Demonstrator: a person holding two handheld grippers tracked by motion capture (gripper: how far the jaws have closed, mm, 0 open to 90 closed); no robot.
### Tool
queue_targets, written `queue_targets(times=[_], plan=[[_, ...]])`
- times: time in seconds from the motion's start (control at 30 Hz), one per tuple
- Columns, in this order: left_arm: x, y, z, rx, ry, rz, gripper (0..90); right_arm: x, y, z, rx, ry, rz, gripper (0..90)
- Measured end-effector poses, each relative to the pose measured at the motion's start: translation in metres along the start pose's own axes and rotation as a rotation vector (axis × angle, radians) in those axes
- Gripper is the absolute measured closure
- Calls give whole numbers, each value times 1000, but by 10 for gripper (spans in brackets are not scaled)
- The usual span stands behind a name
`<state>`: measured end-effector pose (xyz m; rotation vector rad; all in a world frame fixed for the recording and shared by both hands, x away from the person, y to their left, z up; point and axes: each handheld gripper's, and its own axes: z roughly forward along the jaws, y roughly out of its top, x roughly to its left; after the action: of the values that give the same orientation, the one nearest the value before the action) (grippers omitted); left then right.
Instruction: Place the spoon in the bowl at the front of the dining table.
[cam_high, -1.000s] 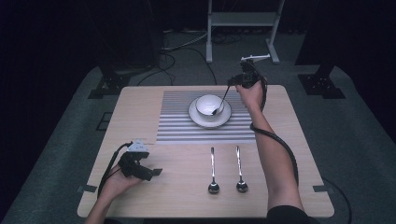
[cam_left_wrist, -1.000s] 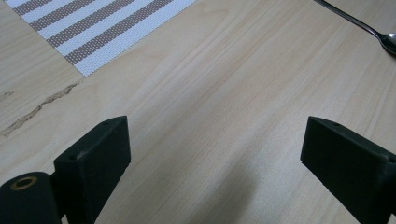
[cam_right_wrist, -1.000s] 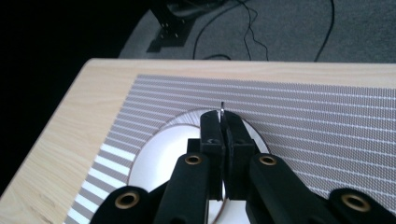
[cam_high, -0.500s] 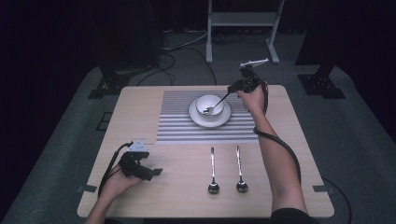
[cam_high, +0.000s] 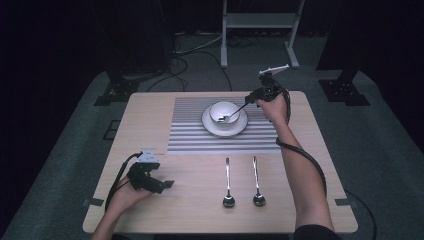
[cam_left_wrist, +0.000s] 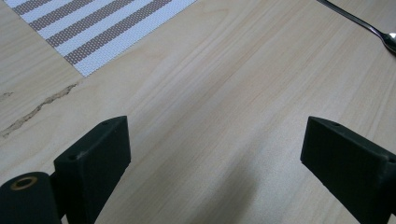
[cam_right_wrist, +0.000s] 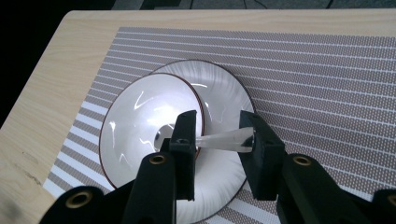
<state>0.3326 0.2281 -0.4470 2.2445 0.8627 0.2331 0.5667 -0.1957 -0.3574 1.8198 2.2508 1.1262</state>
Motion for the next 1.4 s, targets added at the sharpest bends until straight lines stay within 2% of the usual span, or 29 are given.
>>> queue_targets(times=[0.33,0.57,0.63,0.73,0.97,1.3,1.4], plan=[[0,0,0,7,-5,6,73,-6,-8,-1,20,20,-5,644],[0,0,0,4,-1,4,73,-16,-19,-2,39,40,-17,580],[0,0,0,7,-1,6,73,-19,-24,-3,55,61,-14,548],[0,0,0,12,-1,8,73,-21,-31,-6,78,61,-46,532],[0,-1,1,10,3,2,72,-26,-45,-8,114,88,-71,487],[2,-2,1,8,12,-6,72,-30,-61,-8,117,137,-78,457],[2,-2,0,6,20,-4,72,-31,-67,-8,128,133,-87,455]])
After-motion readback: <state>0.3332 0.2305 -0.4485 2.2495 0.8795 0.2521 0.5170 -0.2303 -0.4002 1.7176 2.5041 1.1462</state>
